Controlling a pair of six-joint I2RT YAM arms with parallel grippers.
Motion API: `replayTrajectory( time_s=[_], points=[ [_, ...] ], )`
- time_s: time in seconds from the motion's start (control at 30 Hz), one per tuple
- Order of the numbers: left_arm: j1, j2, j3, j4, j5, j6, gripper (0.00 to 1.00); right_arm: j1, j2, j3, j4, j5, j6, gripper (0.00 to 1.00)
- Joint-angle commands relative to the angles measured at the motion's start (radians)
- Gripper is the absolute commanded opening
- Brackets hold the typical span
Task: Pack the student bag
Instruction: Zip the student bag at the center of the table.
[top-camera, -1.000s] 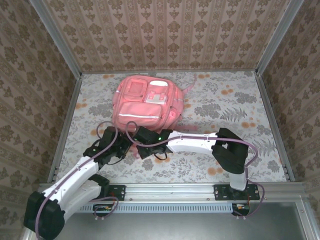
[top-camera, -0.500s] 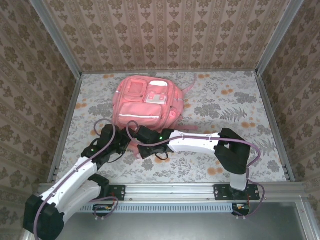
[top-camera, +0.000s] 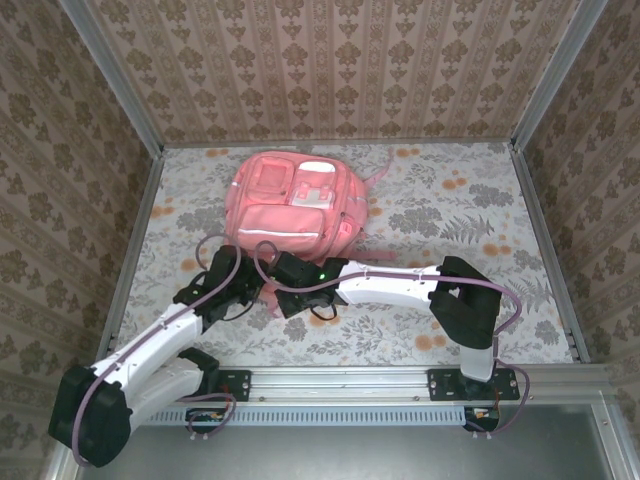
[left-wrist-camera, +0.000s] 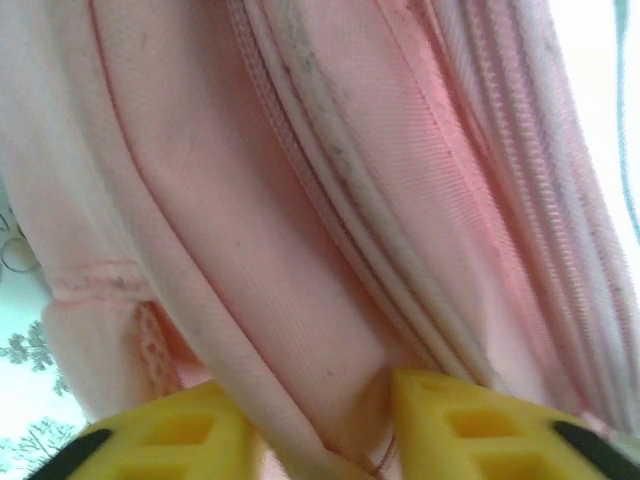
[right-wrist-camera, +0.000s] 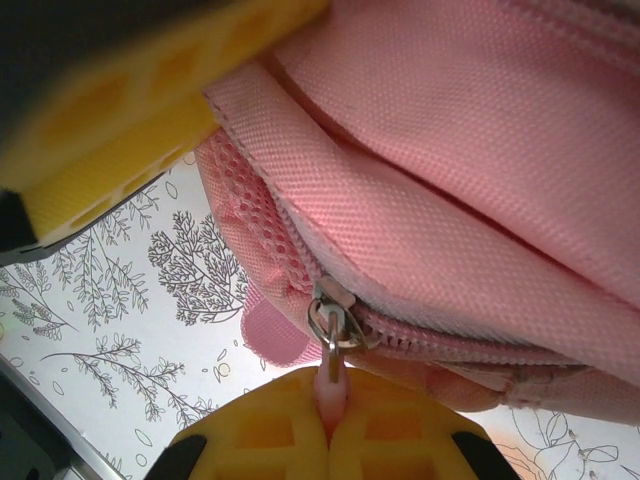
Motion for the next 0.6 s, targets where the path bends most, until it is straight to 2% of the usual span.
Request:
replayTrajectory(
  time_s=[0.0, 0.33, 0.57],
  points=[
    [-0.007, 0.012, -0.024, 0.029, -0.033, -0.003, 0.01, 0.008, -0.043, 0.000, 0.022, -0.029, 0.006, 0.00],
    [0.001, -0.091, 0.045, -0.231, -0.120, 0.027, 0.00, -0.032, -0.119, -0.086, -0.015, 0.056, -0.016, 0.00],
    [0.008, -0.116, 0.027, -0.258, -0.114, 0.020, 0.00, -0.128, -0.211, -0.233, -0.018, 0.085, -0.022, 0.00]
  ],
)
